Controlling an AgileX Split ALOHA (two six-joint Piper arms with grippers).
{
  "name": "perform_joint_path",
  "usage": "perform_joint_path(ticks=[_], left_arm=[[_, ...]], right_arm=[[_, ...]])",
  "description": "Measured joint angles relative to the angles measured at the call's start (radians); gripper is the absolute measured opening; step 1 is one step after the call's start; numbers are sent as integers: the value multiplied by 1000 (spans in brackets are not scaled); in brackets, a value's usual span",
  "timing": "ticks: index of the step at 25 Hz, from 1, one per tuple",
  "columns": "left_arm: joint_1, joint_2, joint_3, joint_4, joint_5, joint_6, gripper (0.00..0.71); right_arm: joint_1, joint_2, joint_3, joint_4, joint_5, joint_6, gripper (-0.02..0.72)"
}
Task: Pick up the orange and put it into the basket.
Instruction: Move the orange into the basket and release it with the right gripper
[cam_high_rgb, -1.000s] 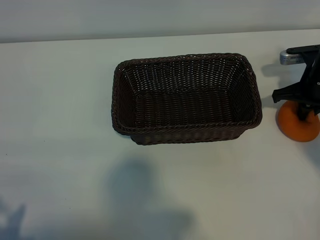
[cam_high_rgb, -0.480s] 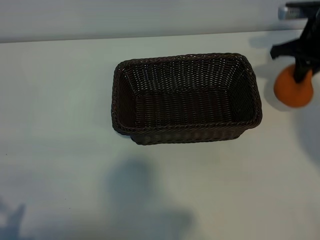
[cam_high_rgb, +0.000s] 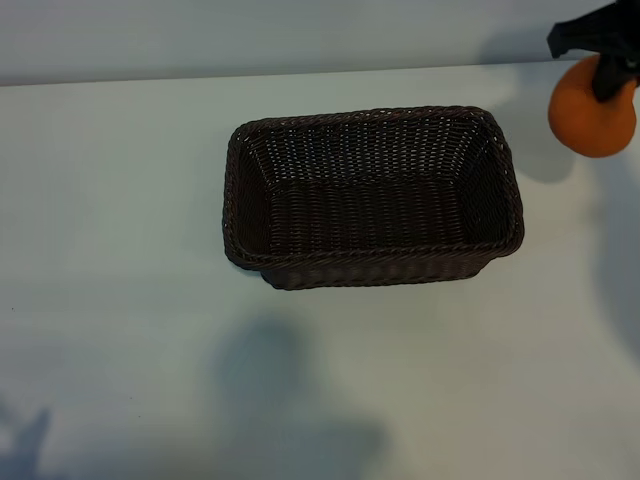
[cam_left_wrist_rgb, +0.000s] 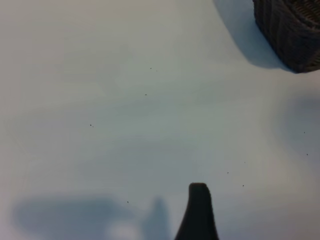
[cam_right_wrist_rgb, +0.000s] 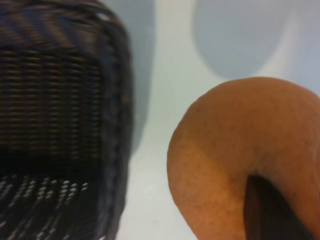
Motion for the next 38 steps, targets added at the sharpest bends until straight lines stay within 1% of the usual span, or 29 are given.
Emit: perform_joint_path(ticks=[9, 14, 18, 21, 24, 33, 38], left_arm=[[0, 0, 0, 0, 0, 0, 590], [0, 0, 0, 0, 0, 0, 590], [0, 0, 0, 0, 0, 0, 590], [0, 0, 0, 0, 0, 0, 590], [0, 0, 0, 0, 0, 1, 590], [0, 0, 0, 0, 0, 2, 590], [0, 0, 0, 0, 0, 2, 590]], right_arm=[[151, -6, -1, -2, 2, 0, 72], [218, 21, -20, -2, 1, 25, 72], [273, 34, -35, -2, -14, 27, 72], [310, 58, -39, 2, -43, 27, 72], [330, 96, -39, 5, -73, 27, 72], [333, 232, -40, 9, -149, 27, 72], [333, 290, -40, 28, -172, 26, 72]])
